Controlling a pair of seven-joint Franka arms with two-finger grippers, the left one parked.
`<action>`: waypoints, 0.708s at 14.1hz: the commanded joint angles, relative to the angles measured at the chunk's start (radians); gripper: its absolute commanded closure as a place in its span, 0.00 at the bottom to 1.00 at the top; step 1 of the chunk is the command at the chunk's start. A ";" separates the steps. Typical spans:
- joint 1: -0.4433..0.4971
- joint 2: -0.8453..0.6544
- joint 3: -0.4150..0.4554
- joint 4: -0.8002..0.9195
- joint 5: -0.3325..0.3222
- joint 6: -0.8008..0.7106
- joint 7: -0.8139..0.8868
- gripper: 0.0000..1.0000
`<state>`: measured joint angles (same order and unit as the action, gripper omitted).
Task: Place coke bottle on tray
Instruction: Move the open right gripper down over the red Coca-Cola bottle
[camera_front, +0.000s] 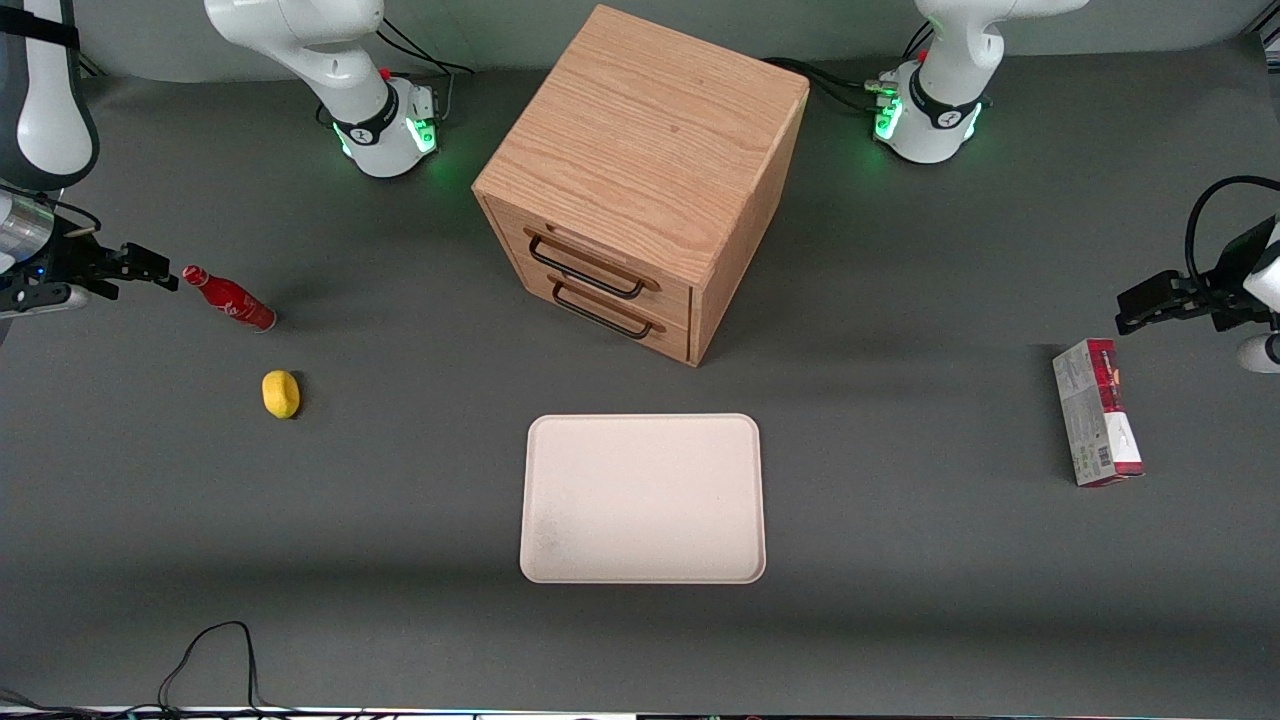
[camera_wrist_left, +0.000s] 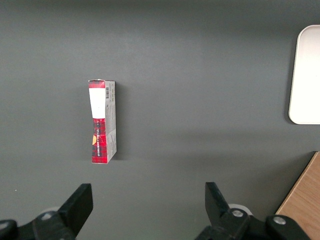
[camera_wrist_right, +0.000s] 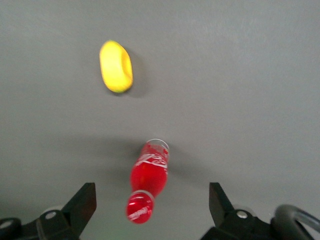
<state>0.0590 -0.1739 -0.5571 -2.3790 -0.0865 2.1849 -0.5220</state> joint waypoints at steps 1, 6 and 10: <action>0.005 -0.052 -0.017 -0.162 -0.012 0.181 -0.024 0.00; 0.007 -0.030 -0.015 -0.215 -0.012 0.251 -0.007 0.00; 0.005 -0.016 -0.015 -0.218 -0.012 0.248 -0.007 0.00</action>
<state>0.0634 -0.1799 -0.5704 -2.5791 -0.0865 2.4186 -0.5359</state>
